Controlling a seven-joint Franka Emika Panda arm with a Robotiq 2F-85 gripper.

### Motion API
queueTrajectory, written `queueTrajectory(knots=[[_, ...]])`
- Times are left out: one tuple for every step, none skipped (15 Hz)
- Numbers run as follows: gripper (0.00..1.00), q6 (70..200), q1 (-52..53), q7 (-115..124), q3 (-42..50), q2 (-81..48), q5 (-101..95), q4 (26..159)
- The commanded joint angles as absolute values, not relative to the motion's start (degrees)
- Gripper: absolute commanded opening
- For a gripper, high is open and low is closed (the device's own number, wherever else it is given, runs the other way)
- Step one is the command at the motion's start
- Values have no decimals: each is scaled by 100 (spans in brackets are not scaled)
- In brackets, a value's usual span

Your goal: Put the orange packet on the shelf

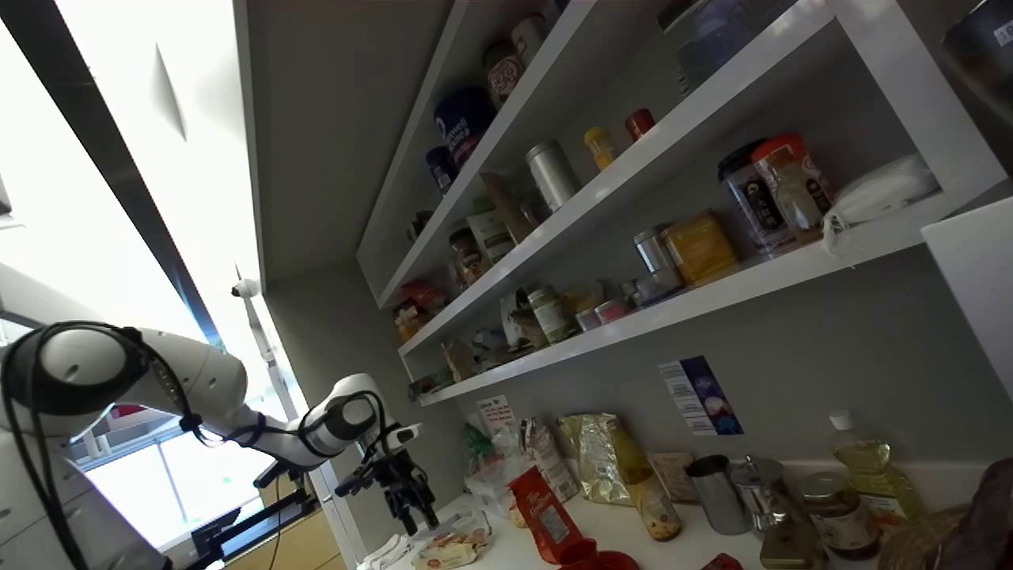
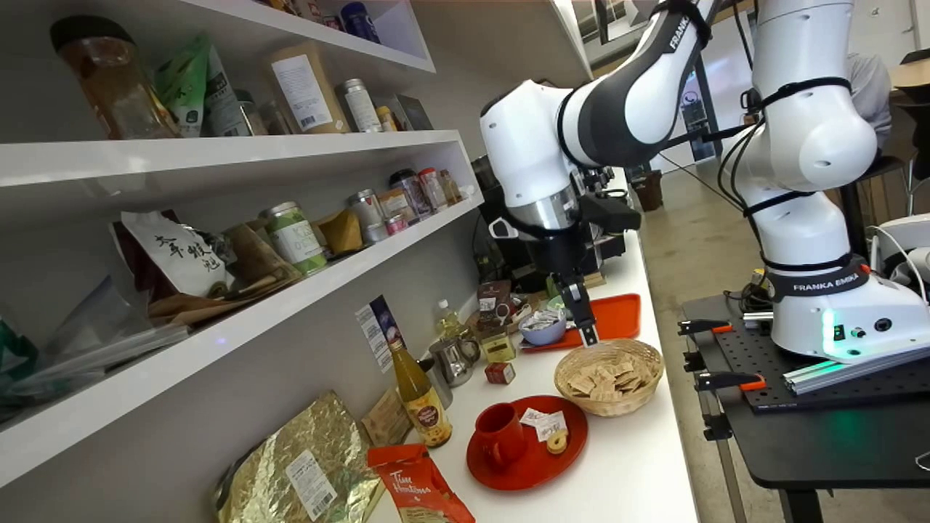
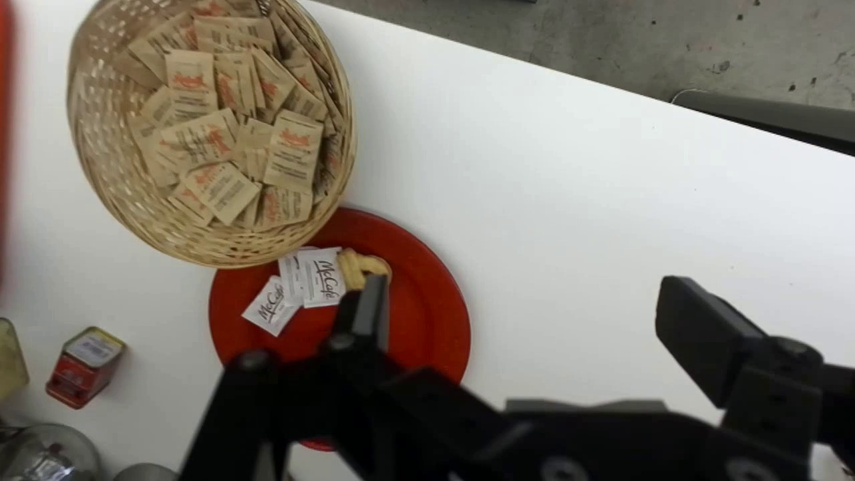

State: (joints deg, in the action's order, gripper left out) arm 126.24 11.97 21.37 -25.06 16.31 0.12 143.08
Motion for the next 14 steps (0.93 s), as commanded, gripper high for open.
queueTrajectory(knots=[[100,13339,1249,2651,-2598,646,-495,14083],[100,13665,1272,2764,-2565,475,-591,14103],[100,13905,1303,2860,-2523,275,-654,14061],[100,14145,1317,3000,-2490,100,-795,14016],[100,14355,1312,3215,-2454,-116,-1081,13931],[100,14504,1344,3445,-2404,-288,-1401,13842],[100,14661,1404,3773,-2350,-447,-1915,13751],[100,14739,1492,4065,-2257,-579,-2345,13644],[100,14786,1624,4330,-2162,-576,-2860,13599],[100,14804,1758,4621,-2049,-730,-3329,13465],[100,14834,1718,4897,-2135,-877,-3847,13357],[100,14823,1791,5182,-2099,-1029,-4324,13230],[100,14809,1829,5426,-2118,-1149,-4648,13139],[100,14784,1892,5676,-2116,-1219,-4961,13078]])
